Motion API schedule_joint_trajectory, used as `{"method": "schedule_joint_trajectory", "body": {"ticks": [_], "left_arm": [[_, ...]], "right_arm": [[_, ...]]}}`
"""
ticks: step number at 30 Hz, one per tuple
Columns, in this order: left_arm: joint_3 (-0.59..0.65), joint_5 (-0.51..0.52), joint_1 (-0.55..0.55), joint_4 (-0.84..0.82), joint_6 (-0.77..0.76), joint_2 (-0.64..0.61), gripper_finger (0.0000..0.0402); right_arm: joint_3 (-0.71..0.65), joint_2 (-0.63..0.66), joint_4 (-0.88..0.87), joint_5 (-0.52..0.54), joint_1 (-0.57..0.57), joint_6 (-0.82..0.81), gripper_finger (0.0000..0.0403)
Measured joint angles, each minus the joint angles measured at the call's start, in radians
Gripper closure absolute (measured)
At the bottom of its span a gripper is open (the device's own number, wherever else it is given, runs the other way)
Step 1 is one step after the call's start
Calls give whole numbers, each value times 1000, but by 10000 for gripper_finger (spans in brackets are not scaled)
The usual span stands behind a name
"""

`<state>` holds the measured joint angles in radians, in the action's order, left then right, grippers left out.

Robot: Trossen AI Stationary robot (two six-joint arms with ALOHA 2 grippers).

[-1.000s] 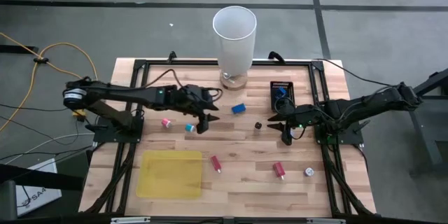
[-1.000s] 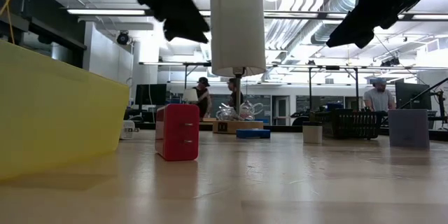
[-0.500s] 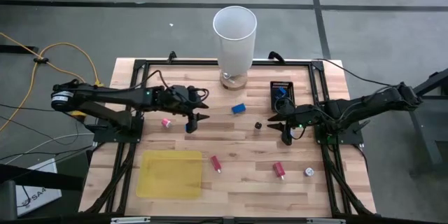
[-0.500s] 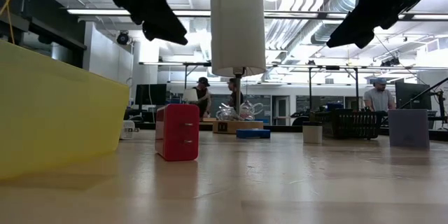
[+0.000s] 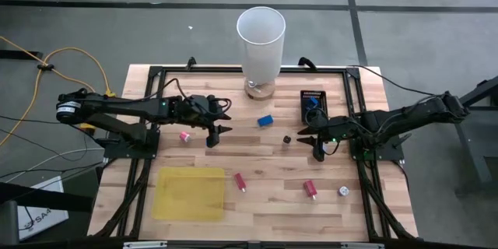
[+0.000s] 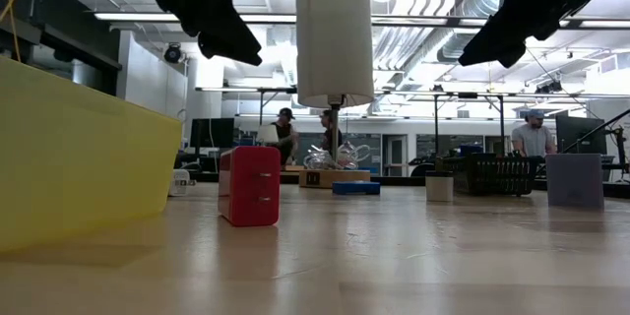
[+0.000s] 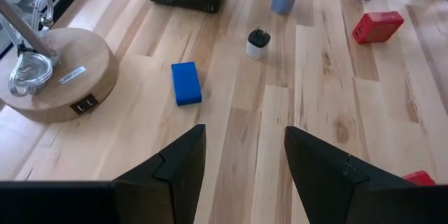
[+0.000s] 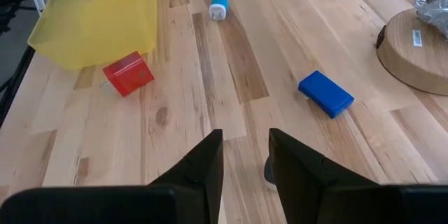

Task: Pick & Place Office items
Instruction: Put the blue digital clock into the black bin

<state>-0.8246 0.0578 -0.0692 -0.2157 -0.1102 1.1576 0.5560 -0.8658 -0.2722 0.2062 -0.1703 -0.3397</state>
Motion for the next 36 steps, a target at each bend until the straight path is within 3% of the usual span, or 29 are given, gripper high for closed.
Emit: {"method": "schedule_joint_trajectory", "body": {"ticks": [3, 9, 18, 36], "left_arm": [[0, 0, 0, 0, -15, 0, 212], [0, -3, 7, 1, -188, 0, 212], [0, -3, 7, 2, -193, 0, 212], [0, -4, 7, 46, -193, 1, 212]], "right_arm": [[0, 0, 0, 0, 0, 0, 300], [0, 0, 13, 2, 0, 2, 300], [0, -34, 200, 0, 48, 83, 300], [0, -87, 410, -114, 245, 187, 300]]}}
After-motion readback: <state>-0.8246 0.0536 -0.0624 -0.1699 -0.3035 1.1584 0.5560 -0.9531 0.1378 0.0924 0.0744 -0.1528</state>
